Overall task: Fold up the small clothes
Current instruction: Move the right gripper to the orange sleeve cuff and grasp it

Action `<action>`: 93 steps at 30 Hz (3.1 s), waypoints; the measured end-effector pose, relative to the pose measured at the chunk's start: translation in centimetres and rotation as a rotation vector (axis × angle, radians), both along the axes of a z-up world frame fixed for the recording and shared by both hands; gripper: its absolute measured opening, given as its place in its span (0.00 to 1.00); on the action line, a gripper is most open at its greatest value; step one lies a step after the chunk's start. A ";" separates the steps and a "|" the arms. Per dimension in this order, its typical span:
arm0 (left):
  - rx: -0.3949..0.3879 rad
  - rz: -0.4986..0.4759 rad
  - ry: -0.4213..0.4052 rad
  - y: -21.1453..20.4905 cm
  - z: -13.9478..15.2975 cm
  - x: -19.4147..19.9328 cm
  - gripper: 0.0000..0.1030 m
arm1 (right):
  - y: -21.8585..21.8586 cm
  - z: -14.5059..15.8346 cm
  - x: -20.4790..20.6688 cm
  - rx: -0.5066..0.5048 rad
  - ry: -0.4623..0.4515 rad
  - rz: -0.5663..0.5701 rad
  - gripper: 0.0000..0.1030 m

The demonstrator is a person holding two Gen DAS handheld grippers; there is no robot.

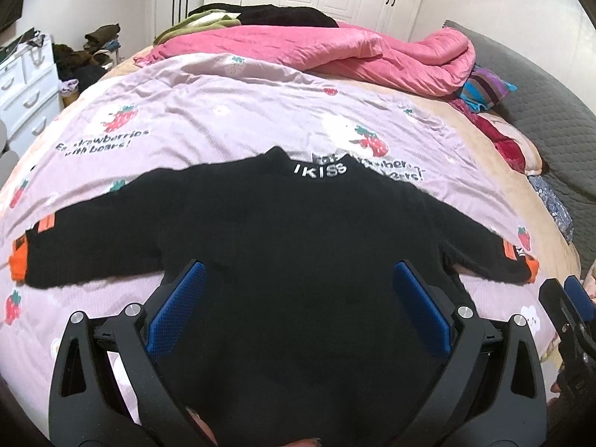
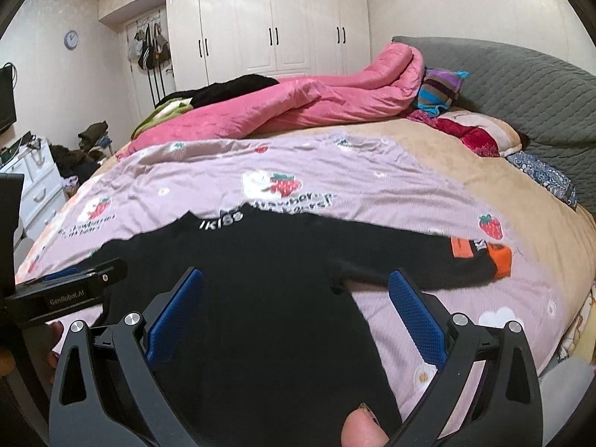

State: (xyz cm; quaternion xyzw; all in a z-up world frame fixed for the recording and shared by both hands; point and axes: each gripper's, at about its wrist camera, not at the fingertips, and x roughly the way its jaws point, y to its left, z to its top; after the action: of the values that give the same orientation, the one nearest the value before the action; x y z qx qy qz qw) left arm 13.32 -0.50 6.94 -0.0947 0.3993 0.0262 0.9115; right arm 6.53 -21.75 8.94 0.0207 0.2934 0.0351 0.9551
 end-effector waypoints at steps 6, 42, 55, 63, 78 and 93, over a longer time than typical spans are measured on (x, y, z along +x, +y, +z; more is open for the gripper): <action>0.027 -0.007 -0.017 -0.5 0.8 1.9 0.92 | -0.2 1.4 2.1 0.005 -0.030 -0.015 0.96; 0.021 -0.099 0.039 -2.7 -5.5 10.6 0.92 | -11.9 -5.6 13.6 0.065 0.095 -0.355 0.96; 0.044 -0.210 0.083 -5.7 -8.3 10.9 0.92 | -19.7 -9.7 13.8 0.160 0.191 -0.547 0.96; 0.069 -0.244 0.109 -6.9 -9.9 10.7 0.92 | -24.4 -11.8 13.0 0.280 0.238 -0.654 0.96; 0.058 -0.178 0.089 -4.4 -9.0 11.1 0.92 | -29.2 -16.0 14.8 0.430 0.291 -0.745 0.96; 0.009 -0.062 0.068 -0.8 -7.0 11.0 0.92 | -27.7 -12.7 14.7 0.421 0.098 -0.609 0.18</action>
State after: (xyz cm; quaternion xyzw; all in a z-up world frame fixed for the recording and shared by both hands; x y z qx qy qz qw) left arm 24.35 -1.27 -0.03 -0.0771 0.4327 0.0028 0.8982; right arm 21.23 -49.43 -3.74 0.3045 0.3057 -0.1920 0.8815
